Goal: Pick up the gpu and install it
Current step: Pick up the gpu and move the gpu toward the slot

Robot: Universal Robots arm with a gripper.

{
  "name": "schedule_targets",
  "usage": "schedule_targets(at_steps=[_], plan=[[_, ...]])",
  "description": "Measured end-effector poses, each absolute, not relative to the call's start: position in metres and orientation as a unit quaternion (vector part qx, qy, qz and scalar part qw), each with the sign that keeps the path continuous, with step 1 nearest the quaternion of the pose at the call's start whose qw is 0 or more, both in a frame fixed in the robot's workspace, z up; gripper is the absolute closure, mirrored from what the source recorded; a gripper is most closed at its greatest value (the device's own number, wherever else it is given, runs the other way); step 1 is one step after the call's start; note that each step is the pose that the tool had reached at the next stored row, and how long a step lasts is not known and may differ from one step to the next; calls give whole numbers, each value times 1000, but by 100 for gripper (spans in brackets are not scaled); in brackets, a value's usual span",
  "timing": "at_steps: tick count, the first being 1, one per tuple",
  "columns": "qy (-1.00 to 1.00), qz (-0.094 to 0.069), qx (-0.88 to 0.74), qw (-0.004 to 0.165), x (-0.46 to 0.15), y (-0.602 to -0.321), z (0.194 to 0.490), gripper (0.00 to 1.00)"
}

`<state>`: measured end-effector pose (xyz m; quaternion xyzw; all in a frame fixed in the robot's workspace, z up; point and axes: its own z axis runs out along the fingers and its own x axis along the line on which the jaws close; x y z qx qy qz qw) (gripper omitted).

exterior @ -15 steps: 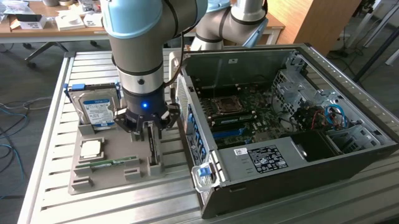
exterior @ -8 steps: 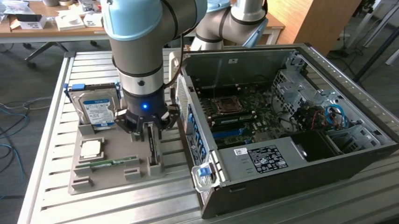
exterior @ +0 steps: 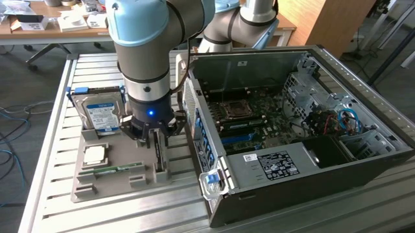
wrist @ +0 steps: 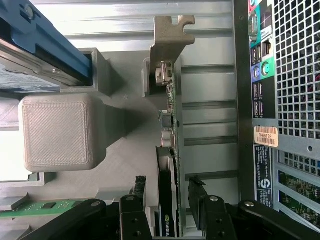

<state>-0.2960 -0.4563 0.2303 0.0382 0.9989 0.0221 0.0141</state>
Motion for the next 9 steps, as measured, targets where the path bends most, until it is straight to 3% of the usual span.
schedule_targets(at_steps=[9], plan=[[999, 22, 38, 14, -296, -456, 230, 54]])
